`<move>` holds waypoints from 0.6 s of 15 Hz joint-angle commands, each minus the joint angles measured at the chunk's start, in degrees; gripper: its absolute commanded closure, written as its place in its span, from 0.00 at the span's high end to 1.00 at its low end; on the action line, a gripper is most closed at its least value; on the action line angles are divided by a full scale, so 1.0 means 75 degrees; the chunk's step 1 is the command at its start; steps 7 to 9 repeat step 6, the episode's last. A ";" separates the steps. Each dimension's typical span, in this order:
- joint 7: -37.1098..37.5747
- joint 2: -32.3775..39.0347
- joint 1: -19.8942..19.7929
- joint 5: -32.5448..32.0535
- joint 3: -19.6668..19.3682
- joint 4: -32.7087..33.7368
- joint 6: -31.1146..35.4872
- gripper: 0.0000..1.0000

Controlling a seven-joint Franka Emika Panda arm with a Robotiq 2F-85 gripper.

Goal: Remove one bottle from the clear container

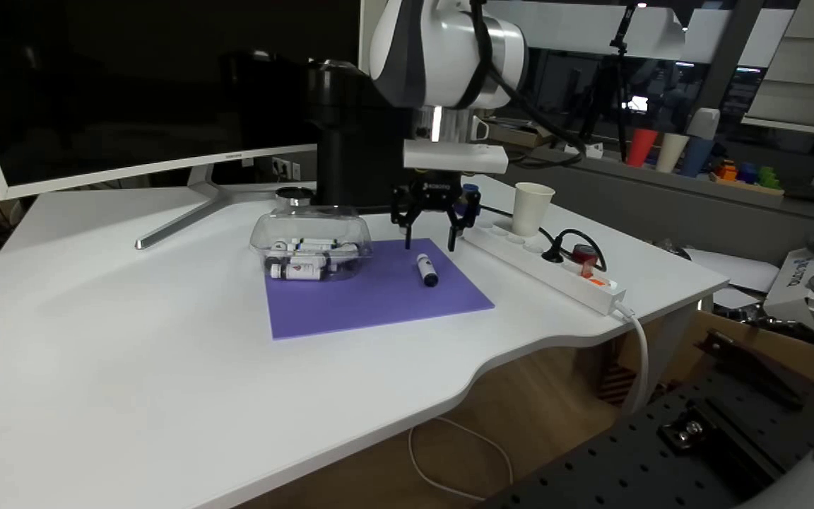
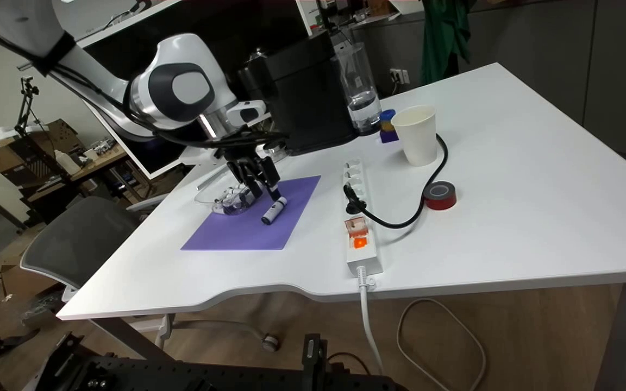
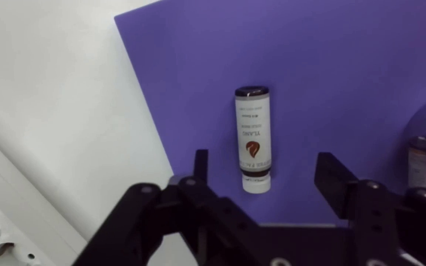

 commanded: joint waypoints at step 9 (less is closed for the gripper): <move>0.1006 -0.1449 0.0117 0.0114 -0.0144 -0.0434 -0.0253 1.00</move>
